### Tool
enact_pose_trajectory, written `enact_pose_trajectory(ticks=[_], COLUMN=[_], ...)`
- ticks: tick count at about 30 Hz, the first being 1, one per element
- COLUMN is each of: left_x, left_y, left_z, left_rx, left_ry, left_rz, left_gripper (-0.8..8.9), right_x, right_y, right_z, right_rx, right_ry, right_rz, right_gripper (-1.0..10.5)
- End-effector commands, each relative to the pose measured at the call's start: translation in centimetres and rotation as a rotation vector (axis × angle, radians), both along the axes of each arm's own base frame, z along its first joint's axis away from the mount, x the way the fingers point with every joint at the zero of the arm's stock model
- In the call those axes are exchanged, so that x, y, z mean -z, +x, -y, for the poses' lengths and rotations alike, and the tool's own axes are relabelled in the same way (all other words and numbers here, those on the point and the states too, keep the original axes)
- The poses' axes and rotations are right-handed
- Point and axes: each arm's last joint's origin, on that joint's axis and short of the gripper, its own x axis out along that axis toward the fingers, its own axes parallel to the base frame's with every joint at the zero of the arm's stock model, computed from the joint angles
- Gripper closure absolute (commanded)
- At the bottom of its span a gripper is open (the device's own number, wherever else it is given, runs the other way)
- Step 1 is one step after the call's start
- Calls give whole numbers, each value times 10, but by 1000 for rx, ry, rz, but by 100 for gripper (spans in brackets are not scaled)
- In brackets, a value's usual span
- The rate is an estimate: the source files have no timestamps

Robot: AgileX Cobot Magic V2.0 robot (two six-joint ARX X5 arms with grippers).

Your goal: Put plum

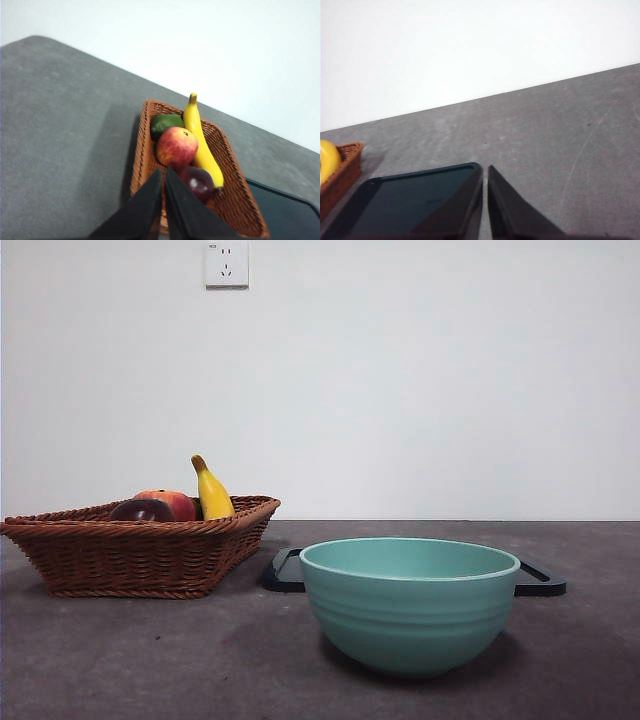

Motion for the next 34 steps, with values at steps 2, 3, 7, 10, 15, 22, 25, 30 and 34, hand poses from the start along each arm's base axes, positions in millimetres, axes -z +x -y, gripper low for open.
enact_pose_trajectory(ticks=[2,3,7,10,15,22,25,30,34], left_x=[-28,-34,-60,-76,-96,-112,-116,-120,-118], left_y=[-3,-4,-1,4,18,38,43,44,42], left_z=[1,2,4,5,9,14,16,20,20], left_rx=[47,63,134,207,354,536,591,636,642], left_ry=[6,12,57,101,148,201,226,254,248], left_rz=[7,4,-32,-83,-183,-343,-398,-426,-451], left_gripper=[804,804,804,804,804,804,804,804,804], right_x=[-28,-34,-60,-78,-105,-130,-132,-127,-122], right_y=[-4,-4,-2,3,15,31,34,41,44], right_z=[-1,-2,-4,-5,-8,-14,-18,-27,-33], right_rx=[-44,-54,-138,-207,-341,-504,-567,-669,-713], right_ry=[8,7,3,-18,-47,-75,-105,-147,-165], right_rz=[9,4,-50,-115,-241,-392,-481,-604,-662], right_gripper=[940,940,940,940,940,940,940,940,940])
